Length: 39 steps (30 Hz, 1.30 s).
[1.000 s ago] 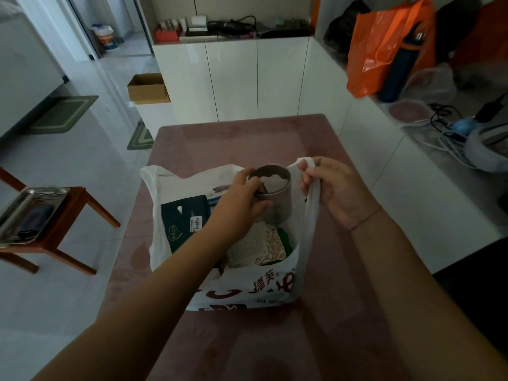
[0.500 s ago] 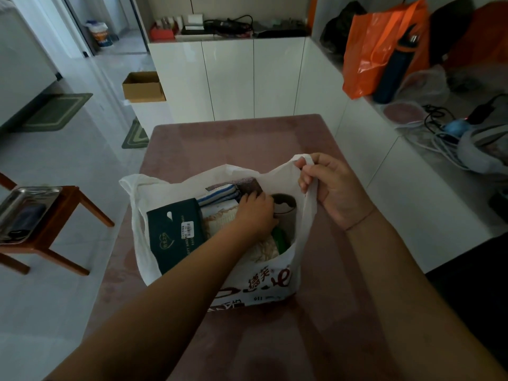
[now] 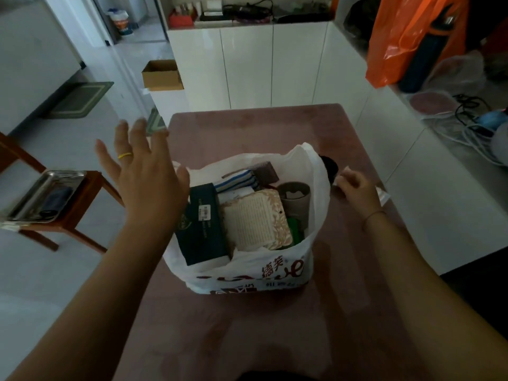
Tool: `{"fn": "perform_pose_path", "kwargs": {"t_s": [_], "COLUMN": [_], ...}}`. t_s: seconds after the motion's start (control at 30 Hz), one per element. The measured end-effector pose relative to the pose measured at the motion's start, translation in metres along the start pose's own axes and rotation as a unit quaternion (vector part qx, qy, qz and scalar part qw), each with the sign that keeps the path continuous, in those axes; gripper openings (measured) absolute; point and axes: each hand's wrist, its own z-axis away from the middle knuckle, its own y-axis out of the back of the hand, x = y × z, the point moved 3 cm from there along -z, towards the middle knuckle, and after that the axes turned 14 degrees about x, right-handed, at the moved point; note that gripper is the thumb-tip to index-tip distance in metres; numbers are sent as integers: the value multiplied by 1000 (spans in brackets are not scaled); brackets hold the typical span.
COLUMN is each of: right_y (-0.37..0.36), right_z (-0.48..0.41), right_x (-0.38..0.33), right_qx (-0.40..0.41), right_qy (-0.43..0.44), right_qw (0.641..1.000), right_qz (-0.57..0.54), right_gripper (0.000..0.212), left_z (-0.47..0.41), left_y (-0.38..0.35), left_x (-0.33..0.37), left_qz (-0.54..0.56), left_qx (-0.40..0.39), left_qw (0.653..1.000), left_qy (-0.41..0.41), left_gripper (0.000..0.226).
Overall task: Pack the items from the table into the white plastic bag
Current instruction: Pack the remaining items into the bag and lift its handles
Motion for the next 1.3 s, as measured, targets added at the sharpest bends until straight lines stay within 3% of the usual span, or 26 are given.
{"fn": "perform_pose_path", "kwargs": {"t_s": [0.13,0.23,0.33,0.47,0.63,0.73,0.87,1.0,1.13,1.23,1.3], "right_y": [-10,-12,-15,-25,-31,-31,-25,-22,-10,15,34], "right_z": [-26,-47,-67,-84,-99,-105,-121,-129,-118,-86,-60], "right_x": [34,61,82,99,116,126,130,125,112,98,81], "right_qx": [-10,-40,-73,-97,-93,-62,50,75,87,127,180], "right_qy": [23,43,31,10,8,16,88,102,18,-40,-69], "right_qw": [990,951,911,889,880,871,864,853,896,946,959], "right_qz": [142,302,405,447,466,487,493,506,435,295,207], "right_gripper": [67,86,101,105,96,77,37,25,34,37,34], "left_z": [4,12,16,24,30,35,37,37,37,33,30], "left_y": [4,-1,-5,-13,-19,-23,-24,-21,-17,-17,-14], "left_x": [-17,-20,-16,-3,2,3,9,7,3,-1,-6], "left_qz": [19,92,144,167,152,146,142,148,162,195,226], "left_qx": [-80,-122,-120,-85,-55,-51,-38,-22,-29,-63,-79], "left_qw": [993,979,967,964,970,972,974,970,964,945,927], "left_qy": [82,132,173,187,179,174,175,194,208,256,288], "left_gripper": [66,54,39,34,31,29,30,30,31,32,32]}}
